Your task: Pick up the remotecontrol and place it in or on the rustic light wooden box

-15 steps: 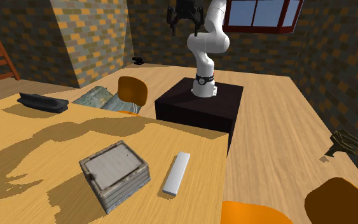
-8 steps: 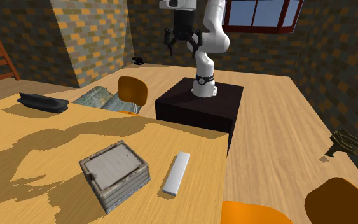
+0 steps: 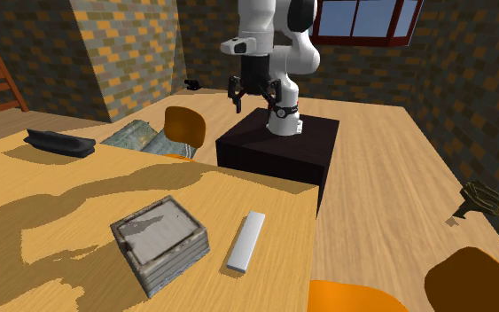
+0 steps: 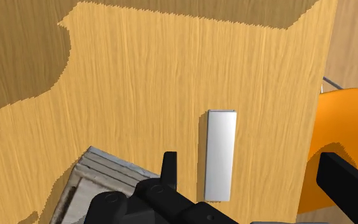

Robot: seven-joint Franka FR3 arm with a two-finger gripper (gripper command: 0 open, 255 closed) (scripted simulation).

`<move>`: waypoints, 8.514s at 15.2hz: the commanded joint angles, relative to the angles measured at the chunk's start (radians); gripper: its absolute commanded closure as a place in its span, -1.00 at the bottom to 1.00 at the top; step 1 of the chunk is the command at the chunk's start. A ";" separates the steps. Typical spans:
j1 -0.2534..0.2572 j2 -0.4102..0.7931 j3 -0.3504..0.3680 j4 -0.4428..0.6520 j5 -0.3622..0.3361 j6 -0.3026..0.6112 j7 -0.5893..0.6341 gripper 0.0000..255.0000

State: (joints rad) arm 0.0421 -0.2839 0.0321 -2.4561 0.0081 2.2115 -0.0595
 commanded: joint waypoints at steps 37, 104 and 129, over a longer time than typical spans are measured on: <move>0.074 1.110 0.002 0.640 -0.078 0.412 0.143 -1.00; -0.189 1.198 -0.033 1.317 -0.023 -0.172 -0.198 1.00; -0.189 1.297 -0.033 1.324 -0.023 -0.079 -0.196 -1.00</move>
State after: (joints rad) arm -0.1469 1.0136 -0.0009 -1.1318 -0.0151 2.1322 -0.2558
